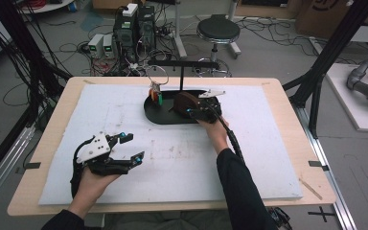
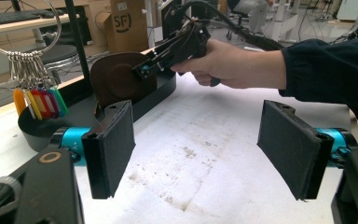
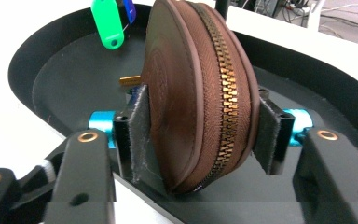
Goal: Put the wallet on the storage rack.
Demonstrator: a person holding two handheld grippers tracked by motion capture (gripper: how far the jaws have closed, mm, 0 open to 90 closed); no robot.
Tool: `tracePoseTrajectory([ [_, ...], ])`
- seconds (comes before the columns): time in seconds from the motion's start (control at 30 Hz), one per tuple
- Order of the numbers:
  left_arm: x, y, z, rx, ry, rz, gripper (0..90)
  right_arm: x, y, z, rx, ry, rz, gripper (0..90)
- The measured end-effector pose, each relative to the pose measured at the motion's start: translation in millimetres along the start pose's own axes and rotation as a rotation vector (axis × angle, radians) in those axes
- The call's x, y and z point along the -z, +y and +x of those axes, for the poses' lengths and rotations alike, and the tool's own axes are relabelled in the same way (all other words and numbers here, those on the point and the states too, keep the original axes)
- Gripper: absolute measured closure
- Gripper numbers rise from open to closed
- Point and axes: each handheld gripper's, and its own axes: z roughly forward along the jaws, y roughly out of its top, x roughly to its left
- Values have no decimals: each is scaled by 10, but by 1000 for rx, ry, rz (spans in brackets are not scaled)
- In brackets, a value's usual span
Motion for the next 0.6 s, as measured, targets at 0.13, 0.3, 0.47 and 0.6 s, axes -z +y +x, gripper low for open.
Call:
tracePoseTrajectory([
  [0.13,8,1,6,-1,6,-1,269,98,41,-12,-1,-34,-14,343],
  [0.3,13,-2,28,0,14,1,269,330,82,-38,18,-53,-64,317],
  [0.47,-11,30,74,-5,20,2,269,669,95,-117,10,-15,-125,317],
  [0.6,-38,33,162,4,47,9,269,983,69,-218,-4,17,-158,317],
])
